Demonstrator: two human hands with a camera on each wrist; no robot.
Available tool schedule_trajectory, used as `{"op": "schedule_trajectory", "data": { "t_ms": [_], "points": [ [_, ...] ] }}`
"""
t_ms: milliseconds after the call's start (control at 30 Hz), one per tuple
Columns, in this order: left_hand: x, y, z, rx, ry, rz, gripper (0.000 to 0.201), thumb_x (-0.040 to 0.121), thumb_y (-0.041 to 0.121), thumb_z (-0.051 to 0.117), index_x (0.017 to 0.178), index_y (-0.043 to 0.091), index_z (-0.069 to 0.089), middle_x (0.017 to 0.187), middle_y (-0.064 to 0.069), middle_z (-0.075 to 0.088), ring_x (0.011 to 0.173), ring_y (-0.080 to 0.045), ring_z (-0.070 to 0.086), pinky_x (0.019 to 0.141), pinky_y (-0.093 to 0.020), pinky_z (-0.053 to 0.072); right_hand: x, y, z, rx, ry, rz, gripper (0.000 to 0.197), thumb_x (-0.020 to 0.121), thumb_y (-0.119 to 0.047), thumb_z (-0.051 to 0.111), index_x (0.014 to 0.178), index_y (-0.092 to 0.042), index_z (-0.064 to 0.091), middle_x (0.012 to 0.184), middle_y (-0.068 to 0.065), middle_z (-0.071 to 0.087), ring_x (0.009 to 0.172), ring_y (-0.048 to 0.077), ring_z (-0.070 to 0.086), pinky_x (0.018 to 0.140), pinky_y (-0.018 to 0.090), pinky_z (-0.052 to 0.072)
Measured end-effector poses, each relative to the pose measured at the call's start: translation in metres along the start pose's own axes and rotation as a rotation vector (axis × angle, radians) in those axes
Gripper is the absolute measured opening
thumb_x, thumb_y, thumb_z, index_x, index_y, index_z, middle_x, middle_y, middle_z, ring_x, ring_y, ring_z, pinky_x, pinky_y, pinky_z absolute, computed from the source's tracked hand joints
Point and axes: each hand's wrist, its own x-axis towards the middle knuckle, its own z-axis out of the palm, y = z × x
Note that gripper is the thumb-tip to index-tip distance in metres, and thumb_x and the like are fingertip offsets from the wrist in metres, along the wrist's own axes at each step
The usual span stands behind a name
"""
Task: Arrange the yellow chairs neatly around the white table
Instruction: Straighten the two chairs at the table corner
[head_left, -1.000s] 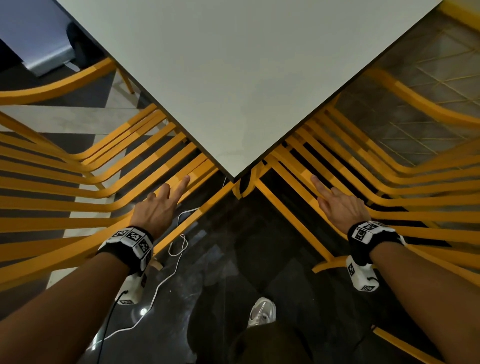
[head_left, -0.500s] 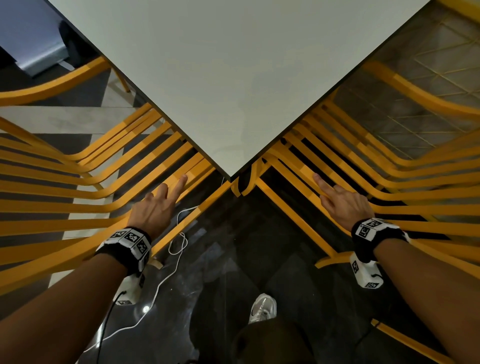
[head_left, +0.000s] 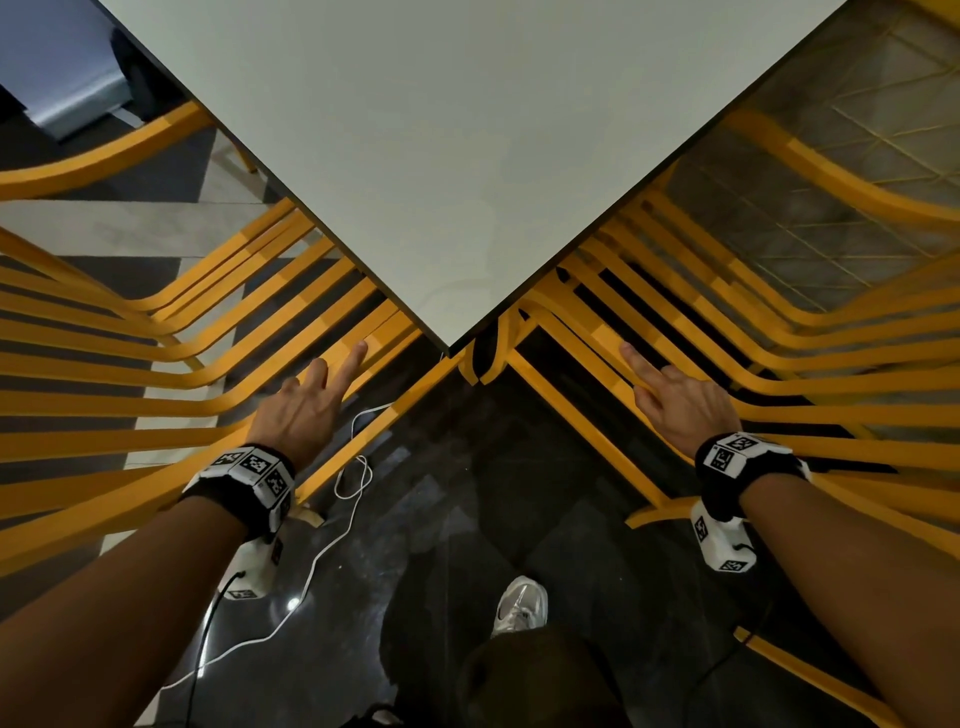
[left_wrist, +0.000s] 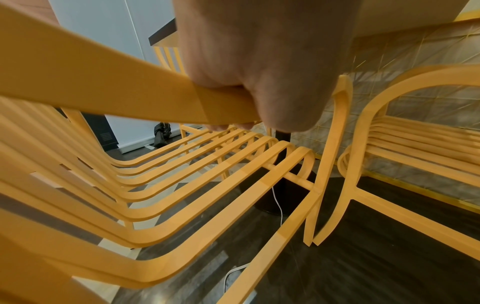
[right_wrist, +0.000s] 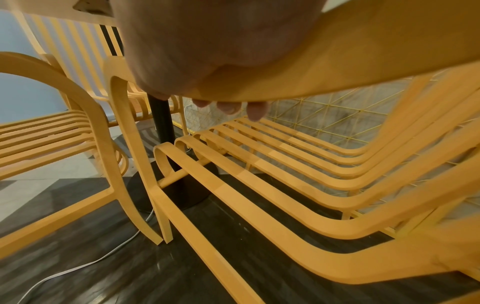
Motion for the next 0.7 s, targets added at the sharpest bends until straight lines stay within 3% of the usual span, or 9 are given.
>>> {"op": "schedule_trajectory", "data": {
  "t_ms": [200,300,433,500,566,633,700],
  "points": [
    [-0.001,0.003,0.002,-0.022,0.015,-0.012,0.097,0.089,0.007,0.049,0.143,0.037,-0.026,0.106,-0.018,0.047,0.067,-0.028,0.051,0.047,-0.037,0.049,-0.001,-0.001,0.000,-0.008,0.023,-0.018,0.066,0.093,-0.033,0.047,0.147,-0.036,0.009,0.080,0.013,0.058,0.040,0.017,0.040,0.039,0.024,0.027],
    [-0.004,0.010,0.000,-0.018,0.009,-0.075,0.093,0.089,0.013,0.051,0.146,0.036,-0.019,0.118,-0.020,0.046,0.092,-0.038,0.056,0.067,-0.052,0.055,-0.004,-0.003,-0.002,-0.019,-0.003,0.004,0.067,0.093,-0.034,0.045,0.147,-0.037,0.006,0.085,0.012,0.058,0.042,0.017,0.042,0.038,0.025,0.030],
    [-0.007,0.029,-0.006,-0.032,-0.023,-0.168,0.089,0.088,0.022,0.053,0.148,0.028,-0.012,0.137,-0.022,0.037,0.115,-0.042,0.045,0.088,-0.060,0.047,-0.006,-0.014,-0.006,-0.032,-0.062,0.071,0.078,0.092,-0.033,0.049,0.145,-0.040,-0.008,0.098,0.012,0.055,0.056,0.018,0.048,0.044,0.028,0.034],
    [-0.009,0.038,-0.009,-0.055,-0.051,-0.228,0.089,0.089,0.027,0.055,0.148,0.026,-0.012,0.149,-0.024,0.023,0.130,-0.045,0.033,0.099,-0.065,0.037,-0.010,-0.024,-0.012,-0.037,-0.105,0.122,0.086,0.089,-0.033,0.055,0.145,-0.039,-0.011,0.113,0.015,0.051,0.079,0.025,0.056,0.055,0.036,0.046],
    [-0.014,0.047,-0.016,-0.042,-0.130,-0.239,0.094,0.090,0.034,0.057,0.148,0.021,-0.016,0.158,-0.023,0.001,0.143,-0.046,0.008,0.110,-0.068,0.021,-0.011,-0.036,-0.018,-0.039,-0.181,0.173,0.094,0.085,-0.035,0.060,0.145,-0.035,-0.013,0.135,0.019,0.038,0.109,0.035,0.051,0.079,0.050,0.049],
    [-0.022,0.054,-0.025,-0.001,-0.230,-0.185,0.093,0.091,0.038,0.054,0.148,0.015,-0.016,0.158,-0.023,-0.014,0.144,-0.044,-0.009,0.115,-0.064,0.009,-0.011,-0.050,-0.027,-0.055,-0.266,0.222,0.099,0.083,-0.039,0.063,0.146,-0.029,-0.014,0.151,0.021,0.018,0.129,0.042,0.034,0.098,0.060,0.039],
    [-0.035,0.052,-0.027,-0.018,-0.291,-0.128,0.085,0.094,0.039,0.049,0.149,0.012,-0.009,0.157,-0.021,-0.018,0.144,-0.042,-0.013,0.116,-0.059,0.006,-0.012,-0.064,-0.037,-0.065,-0.378,0.260,0.097,0.085,-0.041,0.061,0.147,-0.023,-0.011,0.155,0.023,-0.001,0.138,0.046,0.014,0.107,0.061,0.027]
  ]
}}
